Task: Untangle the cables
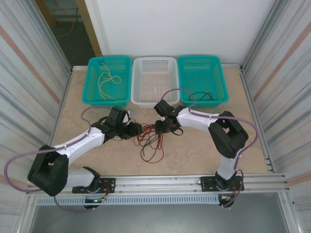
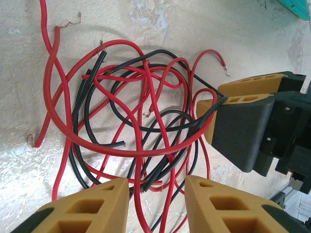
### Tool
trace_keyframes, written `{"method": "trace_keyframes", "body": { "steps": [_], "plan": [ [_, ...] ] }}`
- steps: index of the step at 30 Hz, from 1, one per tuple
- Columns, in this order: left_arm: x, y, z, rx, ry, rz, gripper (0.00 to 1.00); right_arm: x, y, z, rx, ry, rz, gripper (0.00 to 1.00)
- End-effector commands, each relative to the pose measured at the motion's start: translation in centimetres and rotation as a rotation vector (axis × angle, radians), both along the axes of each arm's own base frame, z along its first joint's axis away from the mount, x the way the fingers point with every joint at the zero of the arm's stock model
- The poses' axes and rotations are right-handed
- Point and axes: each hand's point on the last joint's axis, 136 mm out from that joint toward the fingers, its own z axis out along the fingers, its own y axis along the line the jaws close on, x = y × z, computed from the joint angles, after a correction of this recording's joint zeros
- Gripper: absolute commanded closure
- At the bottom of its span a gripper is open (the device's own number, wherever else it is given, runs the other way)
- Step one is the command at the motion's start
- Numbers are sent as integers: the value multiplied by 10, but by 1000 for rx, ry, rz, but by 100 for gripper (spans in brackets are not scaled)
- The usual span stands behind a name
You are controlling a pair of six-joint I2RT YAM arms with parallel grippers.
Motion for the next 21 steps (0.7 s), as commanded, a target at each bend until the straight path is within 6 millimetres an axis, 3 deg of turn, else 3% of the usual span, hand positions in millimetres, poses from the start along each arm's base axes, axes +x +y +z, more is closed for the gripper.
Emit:
{"method": "trace_keyframes", "body": {
  "steps": [1, 4, 11, 15, 21],
  "plan": [
    [0, 1, 3, 3, -11, -16, 64, -1, 4, 1, 18, -13, 49, 56],
    [0, 1, 4, 3, -14, -15, 64, -1, 6, 0, 28, -16, 59, 63],
    [0, 1, 1, 8, -2, -14, 63, -5, 3, 3, 12, -38, 54, 92],
    [2, 0, 1, 6, -4, -16, 63, -15, 6, 20, 4, -96, 92, 99],
    [4, -3, 3, -6, -5, -19, 63, -25, 5, 46, -4, -166, 111, 100]
  ]
}}
